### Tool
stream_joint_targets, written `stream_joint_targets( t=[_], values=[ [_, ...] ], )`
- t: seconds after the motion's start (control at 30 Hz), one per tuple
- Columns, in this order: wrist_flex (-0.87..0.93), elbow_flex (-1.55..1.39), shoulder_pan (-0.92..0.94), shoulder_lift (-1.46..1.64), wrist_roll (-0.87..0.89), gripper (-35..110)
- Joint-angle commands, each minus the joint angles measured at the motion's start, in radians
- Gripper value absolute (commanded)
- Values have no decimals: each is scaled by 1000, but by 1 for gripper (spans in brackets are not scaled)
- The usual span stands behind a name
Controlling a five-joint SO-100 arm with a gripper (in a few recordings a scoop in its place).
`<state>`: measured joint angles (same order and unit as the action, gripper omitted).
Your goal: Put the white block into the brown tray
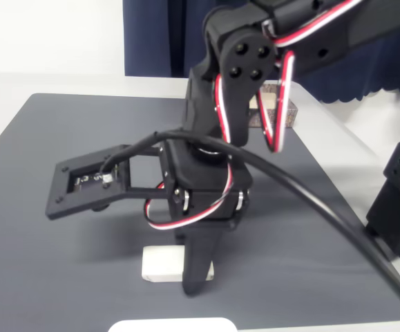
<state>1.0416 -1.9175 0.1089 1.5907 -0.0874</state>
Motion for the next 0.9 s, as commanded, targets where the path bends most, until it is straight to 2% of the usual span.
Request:
stream_joint_targets(
  t=[0.0,0.67,0.87],
  values=[
    [-9,37,-5,6,0,39],
    [-46,32,-12,-23,-6,38],
    [-46,32,-11,-25,-12,33]
  ],
)
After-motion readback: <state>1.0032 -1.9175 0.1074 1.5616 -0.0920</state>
